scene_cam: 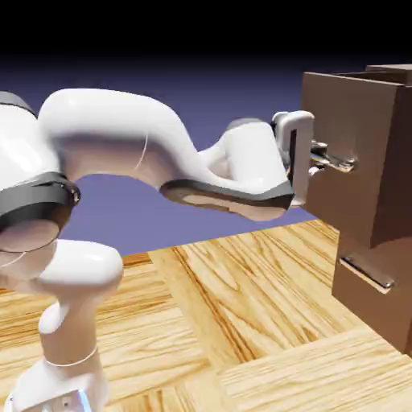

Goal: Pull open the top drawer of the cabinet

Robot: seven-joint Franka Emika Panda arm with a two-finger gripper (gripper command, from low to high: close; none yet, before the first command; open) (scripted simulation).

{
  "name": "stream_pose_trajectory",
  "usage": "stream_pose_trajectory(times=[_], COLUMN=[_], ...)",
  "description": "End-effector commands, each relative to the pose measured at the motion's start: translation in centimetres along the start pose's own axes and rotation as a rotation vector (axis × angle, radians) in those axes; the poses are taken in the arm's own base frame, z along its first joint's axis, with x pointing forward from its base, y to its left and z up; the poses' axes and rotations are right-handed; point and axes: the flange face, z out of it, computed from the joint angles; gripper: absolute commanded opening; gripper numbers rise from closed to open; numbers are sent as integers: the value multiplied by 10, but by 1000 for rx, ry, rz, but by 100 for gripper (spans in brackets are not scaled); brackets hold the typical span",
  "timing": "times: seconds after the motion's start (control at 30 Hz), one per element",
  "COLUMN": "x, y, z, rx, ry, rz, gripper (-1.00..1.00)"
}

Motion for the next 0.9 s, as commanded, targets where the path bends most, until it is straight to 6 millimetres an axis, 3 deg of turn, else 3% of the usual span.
stream_pose_trajectory(times=[0.0, 0.4, 0.53, 0.77, 0.87], x=[0, 0, 0, 0, 0], y=[0, 0, 0, 0, 0], z=[-8, -31, -70, -103, -107], rx=[-1, 0, 0, 6, 12], ry=[1, 1, -1, 1, 2], rz=[0, -1, -1, -2, -4], gripper=[-100, -100, -100, -100, -100])
